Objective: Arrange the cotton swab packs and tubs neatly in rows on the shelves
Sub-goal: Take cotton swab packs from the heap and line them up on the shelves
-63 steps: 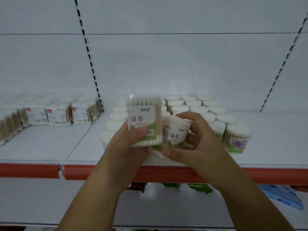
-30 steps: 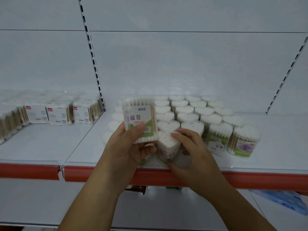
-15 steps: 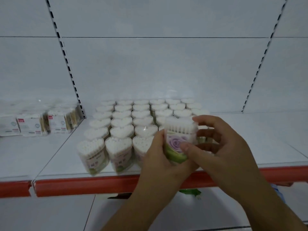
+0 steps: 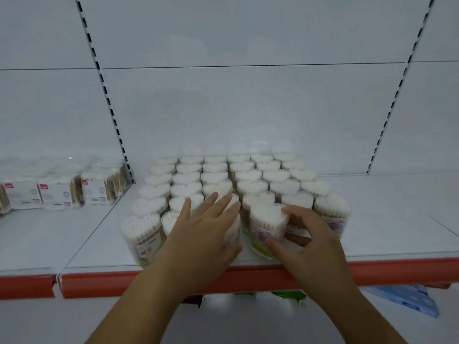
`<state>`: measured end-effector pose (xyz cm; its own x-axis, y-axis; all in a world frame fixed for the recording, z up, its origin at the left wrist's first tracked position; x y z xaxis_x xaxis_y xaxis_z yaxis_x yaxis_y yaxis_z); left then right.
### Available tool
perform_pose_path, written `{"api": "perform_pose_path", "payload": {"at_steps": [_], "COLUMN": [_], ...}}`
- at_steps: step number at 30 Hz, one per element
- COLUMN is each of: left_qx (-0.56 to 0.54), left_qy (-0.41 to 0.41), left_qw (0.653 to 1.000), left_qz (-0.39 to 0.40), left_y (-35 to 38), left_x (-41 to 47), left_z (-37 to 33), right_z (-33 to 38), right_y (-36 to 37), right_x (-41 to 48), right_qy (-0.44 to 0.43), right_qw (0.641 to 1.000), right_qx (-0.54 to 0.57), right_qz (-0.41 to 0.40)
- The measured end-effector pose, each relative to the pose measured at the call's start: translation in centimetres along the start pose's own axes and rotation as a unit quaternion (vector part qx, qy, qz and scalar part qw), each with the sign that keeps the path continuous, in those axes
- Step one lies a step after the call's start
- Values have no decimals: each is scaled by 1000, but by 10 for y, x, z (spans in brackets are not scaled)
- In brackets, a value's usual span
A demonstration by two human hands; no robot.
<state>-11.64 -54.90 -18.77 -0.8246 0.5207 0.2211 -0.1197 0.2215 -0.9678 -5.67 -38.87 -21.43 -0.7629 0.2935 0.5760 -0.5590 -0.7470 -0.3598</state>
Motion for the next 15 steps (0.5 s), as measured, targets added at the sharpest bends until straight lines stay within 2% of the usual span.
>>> {"api": "perform_pose_path", "payload": {"at_steps": [4,8,12,15], "left_qx": [12,6,4,-64], "left_qy": [-12,-14,-10,23], "left_qw": [1000,1000,1000,997], "left_qz": [8,0,19,-19], "left_y": [3,-1,-4,-19], "left_x": [2,2,1,-3], "left_z": [2,1,0,-4], "right_z": [0,4,1,5], "right_y": [3,11,13,12], "right_x": [4,4,0,-3], "right_qy": [-15,-45,-37,-38], "right_qw": [1000,998,996,992], "right_qx": [2,-40,-81,-117], "right_qz": [4,14,30,38]}}
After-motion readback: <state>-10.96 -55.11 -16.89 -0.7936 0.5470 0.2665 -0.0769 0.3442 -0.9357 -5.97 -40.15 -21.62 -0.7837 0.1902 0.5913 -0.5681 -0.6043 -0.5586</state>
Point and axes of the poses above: each hand's wrist, its own x-axis towards the middle knuckle, its own y-axis out of the palm, z = x × y, the point moved 8 cm from there along x, towards the middle knuckle, and after that the axes turned 8 degrees about -y, right-handed, at the moved point
